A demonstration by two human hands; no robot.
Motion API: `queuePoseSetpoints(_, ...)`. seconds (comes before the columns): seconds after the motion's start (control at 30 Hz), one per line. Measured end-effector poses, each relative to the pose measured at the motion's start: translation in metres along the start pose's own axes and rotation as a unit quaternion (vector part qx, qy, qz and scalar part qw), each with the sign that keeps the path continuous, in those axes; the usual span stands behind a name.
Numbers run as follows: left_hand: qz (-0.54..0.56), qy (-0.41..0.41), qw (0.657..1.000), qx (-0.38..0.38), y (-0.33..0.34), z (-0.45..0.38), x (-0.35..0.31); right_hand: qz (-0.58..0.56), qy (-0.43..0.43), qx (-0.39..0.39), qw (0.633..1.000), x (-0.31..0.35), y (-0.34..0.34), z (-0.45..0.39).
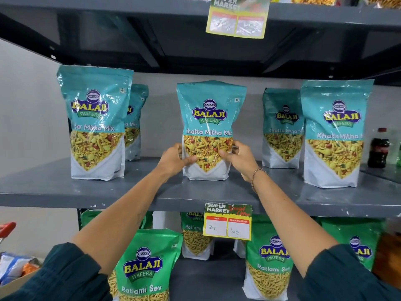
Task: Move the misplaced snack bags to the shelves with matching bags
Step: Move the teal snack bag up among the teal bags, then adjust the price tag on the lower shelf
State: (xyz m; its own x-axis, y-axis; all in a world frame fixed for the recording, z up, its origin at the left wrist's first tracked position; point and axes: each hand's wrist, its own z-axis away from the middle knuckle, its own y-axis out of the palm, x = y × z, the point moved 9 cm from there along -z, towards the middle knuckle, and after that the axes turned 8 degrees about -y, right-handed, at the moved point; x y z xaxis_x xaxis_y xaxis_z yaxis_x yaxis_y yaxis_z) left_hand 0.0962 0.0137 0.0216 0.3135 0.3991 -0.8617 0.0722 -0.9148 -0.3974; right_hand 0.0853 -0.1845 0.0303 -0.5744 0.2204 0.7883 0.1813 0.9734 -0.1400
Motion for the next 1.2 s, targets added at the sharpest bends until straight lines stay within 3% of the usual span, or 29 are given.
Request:
queuePoseSetpoints(0.43,0.028,0.002,0.999,0.029,0.011,0.006,-0.005,0.036,-0.004,0.005,0.999,-0.004,-0.005,0.0)
queuePoseSetpoints(0.77,-0.02,-0.019,0.998,0.058,0.019,0.007,0.001,0.033,0.019,0.028,0.999,-0.009,-0.005,0.004)
queuePoseSetpoints(0.83,-0.073,-0.025,0.996,0.032,0.015,0.012,0.0,0.061,0.031,0.024,0.997,-0.007,-0.006,0.01)
queuePoseSetpoints(0.9,-0.096,-0.015,0.994,-0.054,-0.001,0.027,-0.009,0.144,0.009,-0.042,0.989,0.005,-0.018,0.023)
queuePoseSetpoints(0.97,-0.04,0.023,0.988,-0.148,-0.023,0.058,-0.023,0.181,-0.077,-0.141,0.97,0.04,-0.028,0.053)
queuePoseSetpoints(1.03,0.072,0.084,0.977,-0.181,-0.038,0.102,-0.03,0.157,-0.173,-0.191,0.953,0.073,-0.022,0.099)
queuePoseSetpoints(1.13,0.216,0.124,0.955,-0.162,-0.045,0.168,-0.006,0.087,-0.254,-0.169,0.948,0.09,0.009,0.179)
queuePoseSetpoints(1.2,0.241,0.101,0.95,-0.173,-0.045,0.199,0.032,0.077,-0.247,-0.099,0.961,0.068,0.039,0.22)
